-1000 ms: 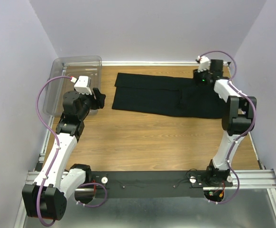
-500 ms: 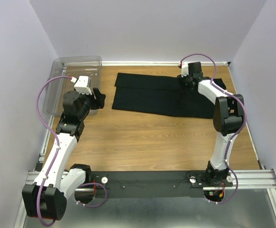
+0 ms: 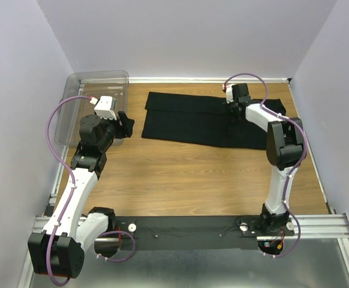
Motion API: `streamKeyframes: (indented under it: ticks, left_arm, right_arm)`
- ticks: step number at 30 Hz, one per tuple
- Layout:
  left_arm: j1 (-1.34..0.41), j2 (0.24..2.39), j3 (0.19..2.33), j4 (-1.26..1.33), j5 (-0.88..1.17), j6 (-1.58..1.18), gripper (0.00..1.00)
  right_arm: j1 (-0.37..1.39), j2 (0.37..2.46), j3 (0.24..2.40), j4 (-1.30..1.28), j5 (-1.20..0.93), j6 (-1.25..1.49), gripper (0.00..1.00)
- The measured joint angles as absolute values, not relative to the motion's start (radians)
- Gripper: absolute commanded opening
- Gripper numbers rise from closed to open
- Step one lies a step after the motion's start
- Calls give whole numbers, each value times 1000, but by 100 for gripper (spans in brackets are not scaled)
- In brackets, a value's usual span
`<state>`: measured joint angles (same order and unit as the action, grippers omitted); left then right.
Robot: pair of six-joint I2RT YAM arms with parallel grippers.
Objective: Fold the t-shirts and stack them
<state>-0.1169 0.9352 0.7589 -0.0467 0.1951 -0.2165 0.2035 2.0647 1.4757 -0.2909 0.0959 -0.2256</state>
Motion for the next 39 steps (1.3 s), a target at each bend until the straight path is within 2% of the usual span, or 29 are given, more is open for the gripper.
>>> streamKeyframes:
  ticks: [2, 11, 12, 13, 14, 15, 17, 27, 34, 39]
  left_arm:
    - [-117, 935, 759, -47, 195, -216, 68]
    - [-117, 935, 759, -47, 196, -216, 68]
    - [-117, 935, 759, -47, 196, -216, 68]
    - [-117, 935, 759, -47, 196, -216, 68]
    - [-117, 935, 759, -47, 196, -216, 68]
    - [-117, 935, 759, -47, 196, -216, 68]
    - [-117, 935, 759, -47, 196, -216, 68]
    - [-117, 935, 759, -47, 200, -216, 68]
    - [-117, 935, 759, -46, 204, -216, 68]
    - [-117, 935, 759, -46, 205, -216, 68]
  right_arm:
    - [203, 2065, 1475, -291, 102, -224, 2]
    - [200, 2021, 1466, -290, 4, -196, 0]
    - [195, 2009, 1464, -290, -24, -184, 1]
    - [192, 1999, 1463, -290, -44, -177, 7]
    - [188, 1988, 1462, -289, -70, -167, 24]
    - [183, 1982, 1461, -289, -79, -160, 35]
    - [167, 1969, 1461, -286, -85, -150, 45]
    - [136, 1966, 1427, -278, -2, -169, 46]
    - [143, 1911, 1386, -275, -97, -213, 45]
    - [129, 1941, 1441, -261, -5, -203, 45]
